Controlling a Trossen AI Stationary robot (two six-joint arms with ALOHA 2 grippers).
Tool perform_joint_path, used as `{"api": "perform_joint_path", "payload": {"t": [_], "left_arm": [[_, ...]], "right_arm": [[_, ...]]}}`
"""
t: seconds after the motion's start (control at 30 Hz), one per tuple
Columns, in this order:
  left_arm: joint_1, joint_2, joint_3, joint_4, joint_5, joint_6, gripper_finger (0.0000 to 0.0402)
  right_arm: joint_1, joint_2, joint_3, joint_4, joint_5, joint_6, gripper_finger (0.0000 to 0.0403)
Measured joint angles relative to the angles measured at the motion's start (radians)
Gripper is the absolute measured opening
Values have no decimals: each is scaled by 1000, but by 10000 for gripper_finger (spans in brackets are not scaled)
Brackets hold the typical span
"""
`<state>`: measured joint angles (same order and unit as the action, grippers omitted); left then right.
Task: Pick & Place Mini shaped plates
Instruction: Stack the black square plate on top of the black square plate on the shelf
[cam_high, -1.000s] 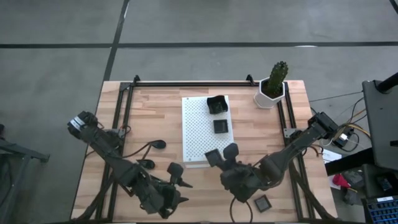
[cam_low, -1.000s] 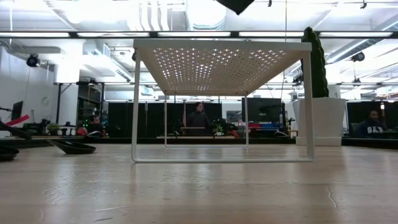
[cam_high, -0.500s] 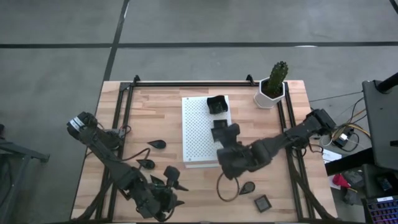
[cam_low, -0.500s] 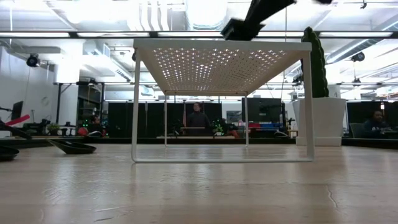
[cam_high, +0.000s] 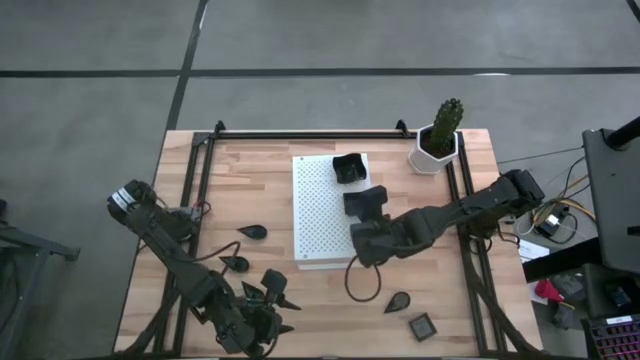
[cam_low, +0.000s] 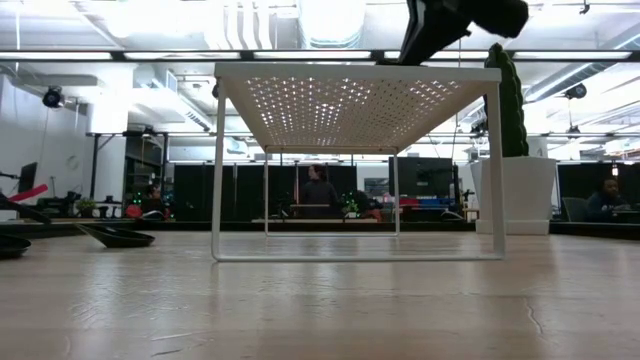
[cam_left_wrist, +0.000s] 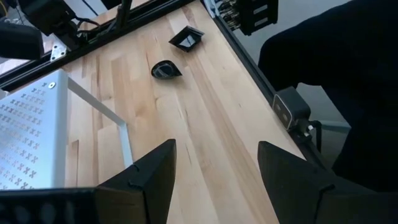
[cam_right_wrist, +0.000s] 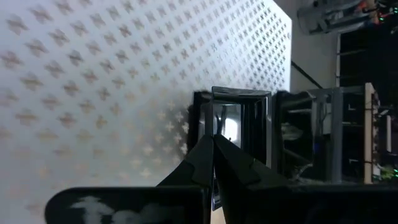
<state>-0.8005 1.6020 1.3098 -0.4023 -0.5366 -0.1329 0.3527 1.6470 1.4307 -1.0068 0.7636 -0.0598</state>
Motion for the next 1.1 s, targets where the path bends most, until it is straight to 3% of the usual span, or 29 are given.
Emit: {"api": "perform_joint_path", "payload": {"t": [0.2, 1.1], "left_arm": [[0, 0, 0, 9, -6, -4, 220], [-1, 0, 0, 9, -8, -15, 220]], "right_arm": [[-17, -22, -34, 113, 13, -66, 8], [-56, -22, -66, 99, -39, -17, 9]]}}
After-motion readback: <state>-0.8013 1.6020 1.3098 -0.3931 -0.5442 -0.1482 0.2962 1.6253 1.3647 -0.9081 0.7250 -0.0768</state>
